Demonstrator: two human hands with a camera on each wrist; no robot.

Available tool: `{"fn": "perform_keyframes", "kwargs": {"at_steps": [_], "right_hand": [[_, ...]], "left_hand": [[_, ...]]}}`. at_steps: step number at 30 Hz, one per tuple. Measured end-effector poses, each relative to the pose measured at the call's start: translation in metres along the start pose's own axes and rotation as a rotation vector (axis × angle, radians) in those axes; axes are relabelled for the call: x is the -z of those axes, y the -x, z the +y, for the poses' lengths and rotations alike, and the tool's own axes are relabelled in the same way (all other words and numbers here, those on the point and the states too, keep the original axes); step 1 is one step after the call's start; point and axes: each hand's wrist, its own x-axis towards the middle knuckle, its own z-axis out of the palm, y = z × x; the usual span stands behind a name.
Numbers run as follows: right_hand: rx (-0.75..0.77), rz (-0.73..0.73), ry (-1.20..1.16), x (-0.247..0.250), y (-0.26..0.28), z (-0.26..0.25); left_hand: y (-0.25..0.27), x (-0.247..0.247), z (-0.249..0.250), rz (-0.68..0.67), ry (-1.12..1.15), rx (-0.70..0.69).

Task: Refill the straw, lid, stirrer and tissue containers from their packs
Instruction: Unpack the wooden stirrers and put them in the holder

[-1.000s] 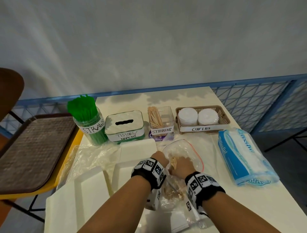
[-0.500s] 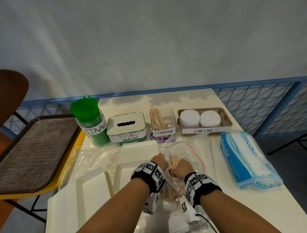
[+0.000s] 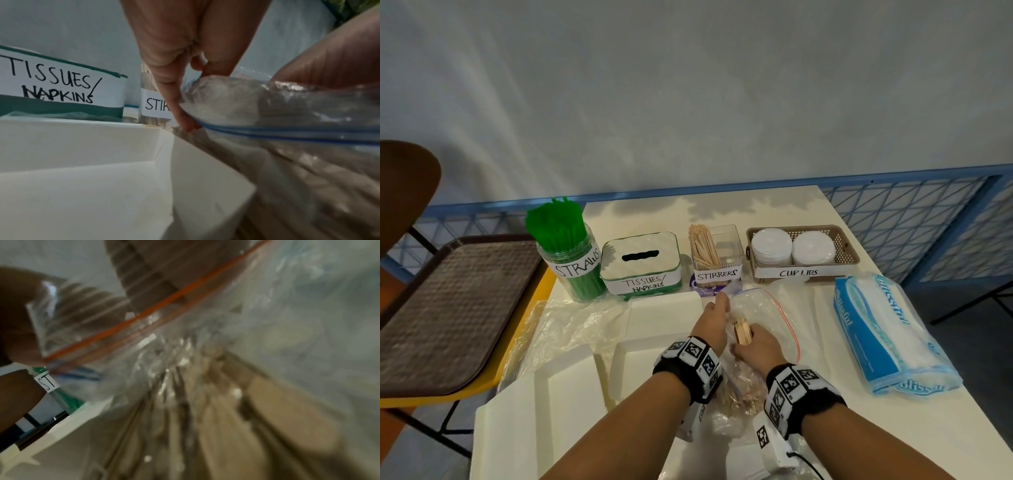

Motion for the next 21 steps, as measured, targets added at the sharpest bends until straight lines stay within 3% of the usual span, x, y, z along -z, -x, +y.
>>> {"fn": "perform_keyframes", "kwargs": {"at_steps": [8, 14, 21], "right_hand": [[-0.039, -0.071, -0.157, 0.004, -0.001, 0.002], [-0.039, -0.07, -0.331, 0.007, 0.004, 0.001], [-0.077, -0.226, -0.392, 0.01, 0.004, 0.0]], "left_hand": [[-0.002, -0.001, -0.002, -0.053, 0.039, -0.04], [-0.009, 0.007, -0.004, -0.072, 0.023, 0.018], [-0.007, 0.005, -0.007, -0.085, 0.091, 0.007]]}}
